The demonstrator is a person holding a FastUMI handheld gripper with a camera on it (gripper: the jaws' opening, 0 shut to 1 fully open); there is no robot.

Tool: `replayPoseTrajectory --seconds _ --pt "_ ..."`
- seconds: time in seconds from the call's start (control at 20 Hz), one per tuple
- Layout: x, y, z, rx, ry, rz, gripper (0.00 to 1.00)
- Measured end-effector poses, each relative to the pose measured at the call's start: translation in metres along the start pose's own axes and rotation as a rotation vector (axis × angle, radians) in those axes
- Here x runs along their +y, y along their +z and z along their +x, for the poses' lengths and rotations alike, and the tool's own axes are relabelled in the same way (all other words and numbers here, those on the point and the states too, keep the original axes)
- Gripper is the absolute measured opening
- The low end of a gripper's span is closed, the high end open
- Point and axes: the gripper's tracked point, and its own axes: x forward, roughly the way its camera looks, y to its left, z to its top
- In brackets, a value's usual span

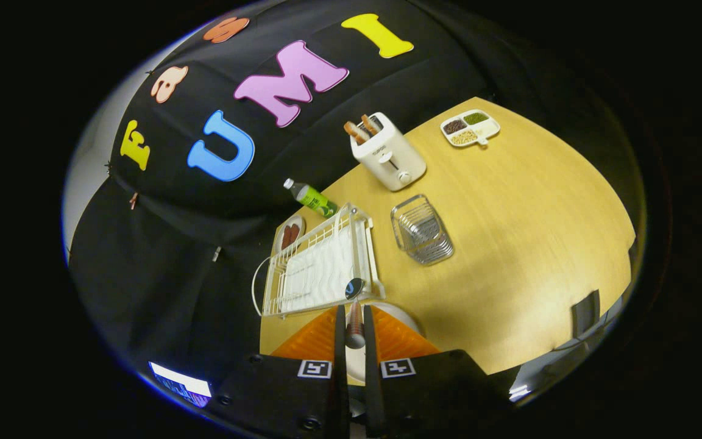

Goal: Take the plate from the dish rack, then take the spoon from the basket and place it into the plate.

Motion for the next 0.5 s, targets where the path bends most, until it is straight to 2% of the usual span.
replayPoseTrajectory --seconds 0.2,0.5 --pt "0.003 -0.057 0.025 0.109 0.011 -0.002 0.14" --pt "-0.019 -0.098 0.072 0.194 0.015 0.009 0.14"
